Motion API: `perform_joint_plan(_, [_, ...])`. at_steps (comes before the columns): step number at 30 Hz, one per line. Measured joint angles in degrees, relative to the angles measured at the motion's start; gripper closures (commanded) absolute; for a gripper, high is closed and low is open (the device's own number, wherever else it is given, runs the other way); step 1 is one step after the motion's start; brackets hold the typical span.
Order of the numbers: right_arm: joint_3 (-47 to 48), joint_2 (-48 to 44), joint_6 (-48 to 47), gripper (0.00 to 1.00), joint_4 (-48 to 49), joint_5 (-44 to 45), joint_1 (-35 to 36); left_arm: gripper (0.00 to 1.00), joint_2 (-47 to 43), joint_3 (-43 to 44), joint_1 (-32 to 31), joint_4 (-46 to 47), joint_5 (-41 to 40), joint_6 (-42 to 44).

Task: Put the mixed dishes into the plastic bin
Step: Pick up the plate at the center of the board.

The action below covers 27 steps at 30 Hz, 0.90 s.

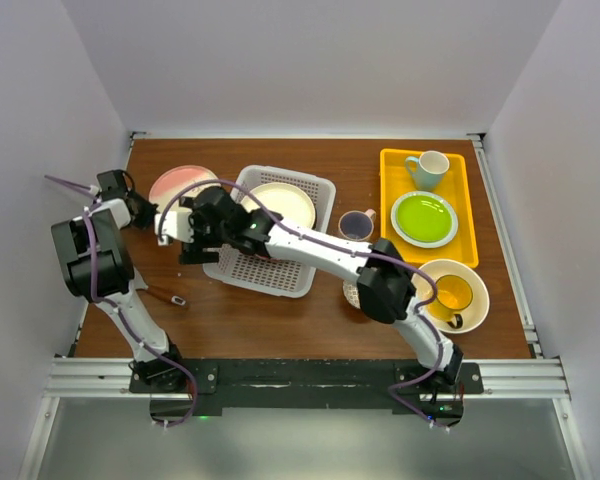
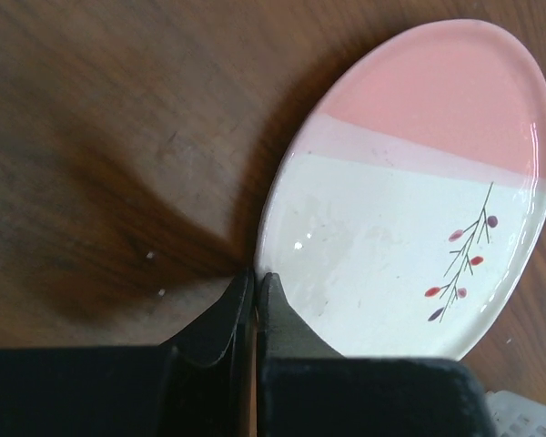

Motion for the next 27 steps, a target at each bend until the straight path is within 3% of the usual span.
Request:
perform_joint_plan(11, [10.7, 17.6, -2.6, 0.02, 15.7, 9.6, 3.3, 1.00, -10.5, -9.7, 3.4, -3.8, 2.3, 0.5])
perform_joint_plan(27, [15.6, 30.0, -10.0, 0.07, 25.8, 17.0, 8.0, 1.00, -21.7, -17.4, 7.3, -7.1, 4.9, 2.3])
